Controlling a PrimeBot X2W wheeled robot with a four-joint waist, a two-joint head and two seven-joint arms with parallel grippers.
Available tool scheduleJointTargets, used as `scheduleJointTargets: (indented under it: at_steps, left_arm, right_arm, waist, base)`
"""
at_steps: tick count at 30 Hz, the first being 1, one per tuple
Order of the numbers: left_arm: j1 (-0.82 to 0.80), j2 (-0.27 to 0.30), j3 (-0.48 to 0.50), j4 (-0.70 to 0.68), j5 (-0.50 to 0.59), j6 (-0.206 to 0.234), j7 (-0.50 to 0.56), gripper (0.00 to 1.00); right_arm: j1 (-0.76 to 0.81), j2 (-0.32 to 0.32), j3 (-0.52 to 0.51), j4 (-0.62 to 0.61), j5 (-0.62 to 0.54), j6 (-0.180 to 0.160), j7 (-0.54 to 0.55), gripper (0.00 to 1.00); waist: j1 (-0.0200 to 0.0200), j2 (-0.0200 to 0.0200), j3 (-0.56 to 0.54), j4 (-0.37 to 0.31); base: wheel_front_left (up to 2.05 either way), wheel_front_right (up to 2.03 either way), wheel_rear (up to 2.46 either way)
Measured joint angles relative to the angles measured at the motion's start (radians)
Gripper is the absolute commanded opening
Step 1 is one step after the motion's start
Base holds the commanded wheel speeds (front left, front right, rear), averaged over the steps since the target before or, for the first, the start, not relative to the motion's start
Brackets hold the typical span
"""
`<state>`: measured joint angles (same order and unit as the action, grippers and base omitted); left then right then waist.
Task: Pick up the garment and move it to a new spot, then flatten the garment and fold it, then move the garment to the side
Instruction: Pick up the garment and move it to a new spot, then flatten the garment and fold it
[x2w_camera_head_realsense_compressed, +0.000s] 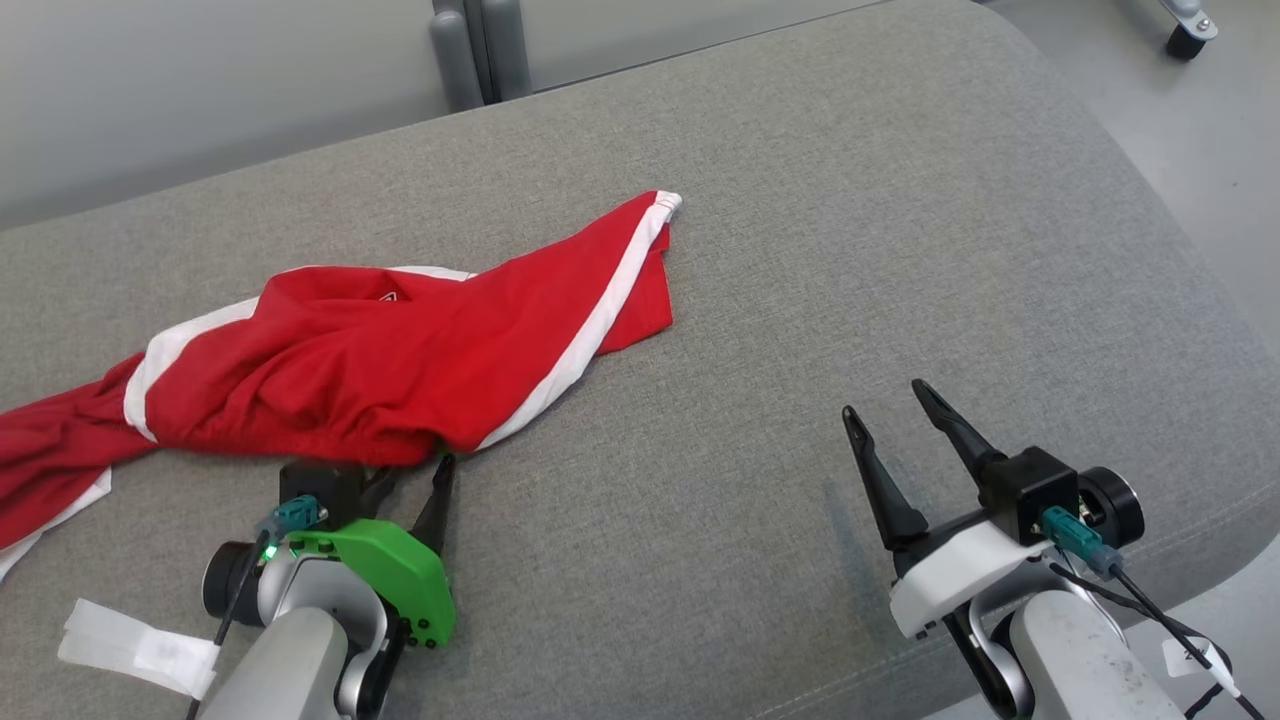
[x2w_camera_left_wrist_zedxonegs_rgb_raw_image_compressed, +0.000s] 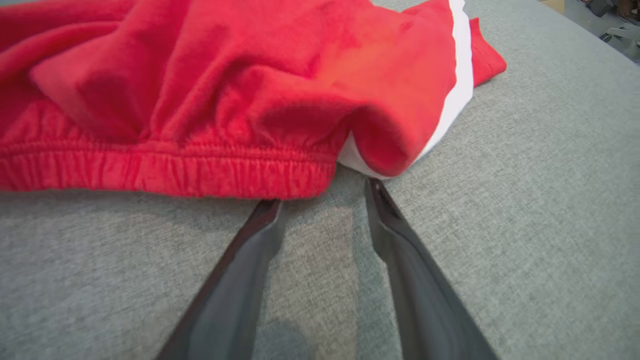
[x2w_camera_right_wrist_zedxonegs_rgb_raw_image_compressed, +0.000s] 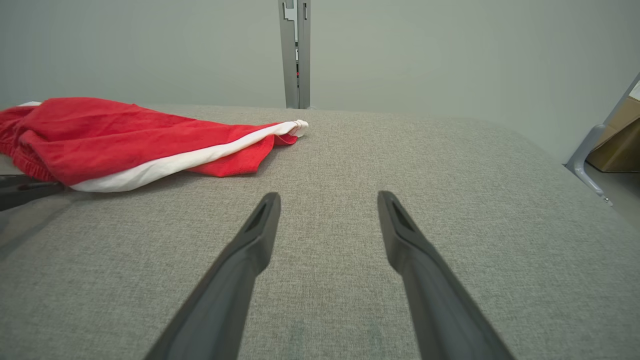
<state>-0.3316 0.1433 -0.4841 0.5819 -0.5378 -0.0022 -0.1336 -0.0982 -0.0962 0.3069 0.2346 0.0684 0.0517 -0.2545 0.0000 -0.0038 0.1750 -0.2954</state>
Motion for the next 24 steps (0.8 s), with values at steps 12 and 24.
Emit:
scheduleJointTargets:
  at_steps: [12,24]
  left_arm:
    - [-0.033,-0.018,-0.03,-0.012,-0.042,-0.088,0.052,0.0]
    - [-0.021,0.041,0.007,-0.262,-0.333,-0.125,0.331,0.0]
  right_arm:
    - [0.003,0.0,-0.022,0.002,0.0,-0.001,0.0,1.0]
    - [0.052,-0.002,-0.042,0.009,0.0,-0.009,0.0,1.0]
  waist:
    - [0.0,0.0,-0.021,0.026]
    - [0.0,0.0,-0.063,0.093]
  base:
    - [0.0,0.0,0.0]
    - [0.0,0.0,0.0]
